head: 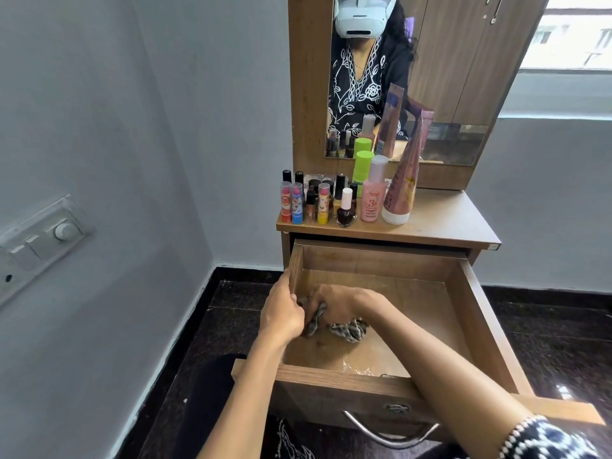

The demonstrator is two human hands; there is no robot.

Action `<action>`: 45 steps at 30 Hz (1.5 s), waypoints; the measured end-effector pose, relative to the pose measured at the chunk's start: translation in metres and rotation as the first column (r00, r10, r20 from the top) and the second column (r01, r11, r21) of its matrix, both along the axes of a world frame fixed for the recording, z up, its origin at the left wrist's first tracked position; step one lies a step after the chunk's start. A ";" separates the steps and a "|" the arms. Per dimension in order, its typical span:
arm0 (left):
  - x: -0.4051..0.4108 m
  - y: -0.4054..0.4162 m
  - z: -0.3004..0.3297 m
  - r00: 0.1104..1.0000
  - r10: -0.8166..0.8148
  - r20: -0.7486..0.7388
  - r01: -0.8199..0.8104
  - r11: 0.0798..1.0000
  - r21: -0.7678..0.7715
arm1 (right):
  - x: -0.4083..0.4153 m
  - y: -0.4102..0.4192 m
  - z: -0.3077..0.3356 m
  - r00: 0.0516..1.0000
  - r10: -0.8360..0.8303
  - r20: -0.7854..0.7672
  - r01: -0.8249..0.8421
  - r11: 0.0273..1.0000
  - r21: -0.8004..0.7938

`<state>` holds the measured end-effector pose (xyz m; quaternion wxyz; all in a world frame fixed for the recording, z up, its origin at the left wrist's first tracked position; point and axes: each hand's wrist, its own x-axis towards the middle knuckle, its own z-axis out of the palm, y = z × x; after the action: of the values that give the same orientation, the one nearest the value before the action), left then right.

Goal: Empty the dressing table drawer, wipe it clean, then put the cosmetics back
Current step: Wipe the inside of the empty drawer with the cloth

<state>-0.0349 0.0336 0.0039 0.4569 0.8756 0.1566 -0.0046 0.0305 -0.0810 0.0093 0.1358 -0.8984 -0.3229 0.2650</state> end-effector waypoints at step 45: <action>0.003 0.000 -0.001 1.000 -0.015 -0.004 0.015 0.997 0.072 | -0.020 0.026 -0.016 0.994 -0.087 0.060 0.103 0.916 -0.388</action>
<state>-0.0316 0.0333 0.0029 0.4248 0.8926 0.1508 -0.0038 0.0110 -0.0547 -0.0071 -0.0398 -0.9273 -0.2225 0.2982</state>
